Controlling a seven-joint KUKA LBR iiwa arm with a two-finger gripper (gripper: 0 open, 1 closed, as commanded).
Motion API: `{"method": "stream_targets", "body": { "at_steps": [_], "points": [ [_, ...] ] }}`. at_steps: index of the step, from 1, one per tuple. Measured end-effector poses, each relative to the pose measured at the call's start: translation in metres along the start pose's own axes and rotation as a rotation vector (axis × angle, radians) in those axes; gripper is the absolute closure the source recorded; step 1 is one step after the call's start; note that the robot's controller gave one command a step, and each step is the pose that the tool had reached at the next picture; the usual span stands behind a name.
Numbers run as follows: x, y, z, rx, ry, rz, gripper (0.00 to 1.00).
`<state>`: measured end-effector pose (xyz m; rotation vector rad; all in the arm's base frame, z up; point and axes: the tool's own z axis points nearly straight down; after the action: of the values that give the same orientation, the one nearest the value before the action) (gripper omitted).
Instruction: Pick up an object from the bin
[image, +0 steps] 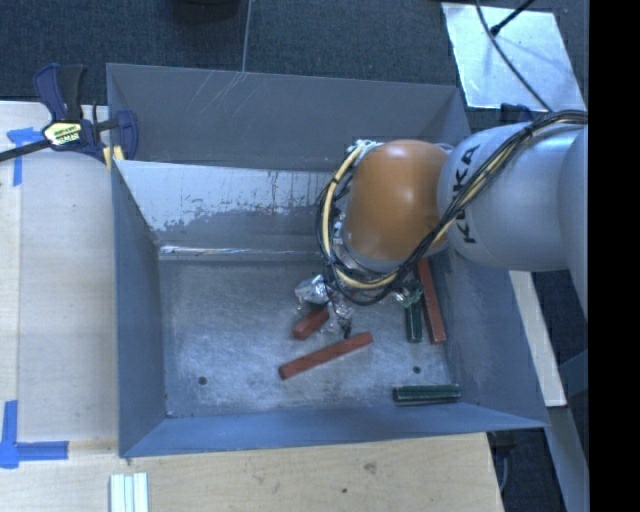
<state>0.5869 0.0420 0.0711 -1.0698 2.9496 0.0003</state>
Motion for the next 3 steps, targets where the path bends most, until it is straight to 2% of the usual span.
{"method": "stream_targets", "body": {
  "at_steps": [1,2,3],
  "points": [
    [0.003,-0.025,-0.127,0.007,-0.006,0.017,1.0],
    [0.004,-0.023,-0.122,0.0,0.0,0.017,0.0],
    [-0.036,0.006,-0.021,-0.007,0.005,-0.503,0.0]
  ]
}}
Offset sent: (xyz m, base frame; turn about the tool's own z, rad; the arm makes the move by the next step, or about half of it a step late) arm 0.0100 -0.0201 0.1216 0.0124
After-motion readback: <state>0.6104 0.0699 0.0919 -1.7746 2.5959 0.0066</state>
